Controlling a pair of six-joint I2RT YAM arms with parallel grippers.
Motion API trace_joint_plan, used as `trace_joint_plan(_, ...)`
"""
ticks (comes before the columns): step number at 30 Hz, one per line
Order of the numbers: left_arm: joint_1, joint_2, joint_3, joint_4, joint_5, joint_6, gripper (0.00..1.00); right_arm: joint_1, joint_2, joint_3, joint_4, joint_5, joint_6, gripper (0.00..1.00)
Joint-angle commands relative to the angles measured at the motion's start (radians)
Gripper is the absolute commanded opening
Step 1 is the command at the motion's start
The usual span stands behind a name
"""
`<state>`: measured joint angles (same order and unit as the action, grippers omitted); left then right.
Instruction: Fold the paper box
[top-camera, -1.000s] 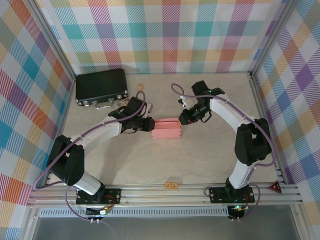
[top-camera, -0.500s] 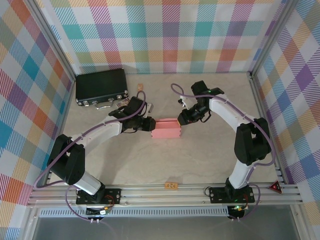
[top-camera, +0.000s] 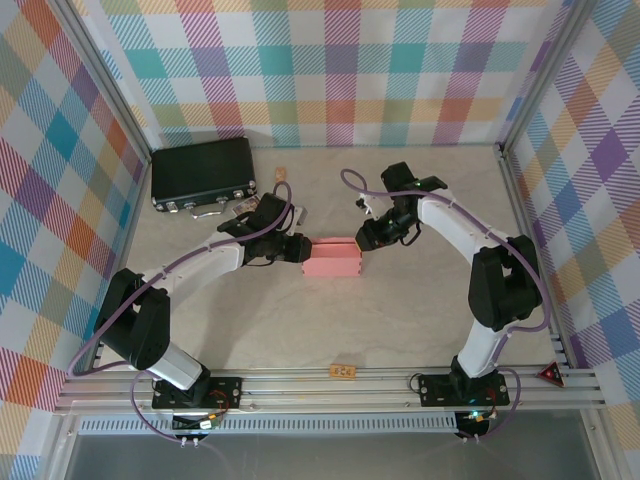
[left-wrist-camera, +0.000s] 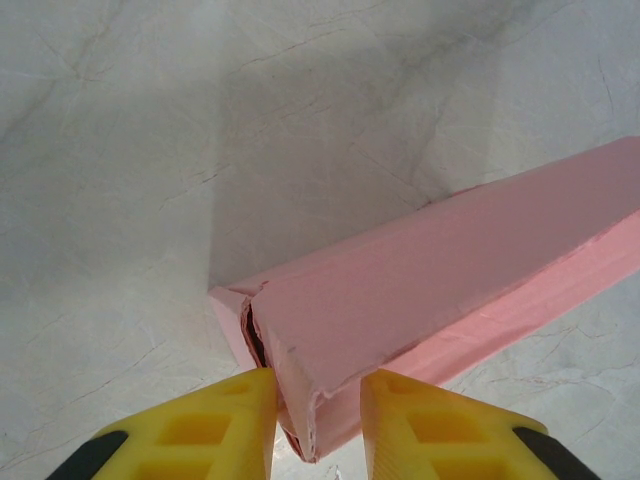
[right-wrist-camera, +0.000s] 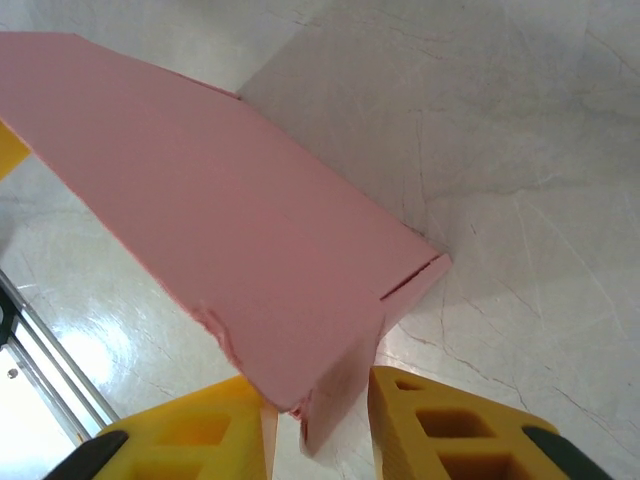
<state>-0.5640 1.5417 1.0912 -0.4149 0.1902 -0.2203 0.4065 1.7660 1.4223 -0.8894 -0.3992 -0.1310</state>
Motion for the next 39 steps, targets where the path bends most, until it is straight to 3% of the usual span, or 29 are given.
trace_joint_plan(1,0.003,-0.016,0.016,-0.010,-0.009,-0.001,0.29,0.005,-0.028,-0.021,-0.002,0.014,0.017,0.31)
trace_joint_plan(7,0.003,-0.017,0.013,-0.006,-0.006,-0.002,0.29,0.005,-0.042,-0.051,0.016,-0.009,0.025,0.31)
trace_joint_plan(29,0.003,-0.006,0.020,-0.005,0.006,0.001,0.29,0.005,-0.040,-0.020,-0.007,-0.027,0.063,0.14)
trace_joint_plan(39,0.003,0.006,0.021,-0.004,0.019,0.001,0.26,0.005,-0.022,-0.010,-0.014,-0.060,0.067,0.16)
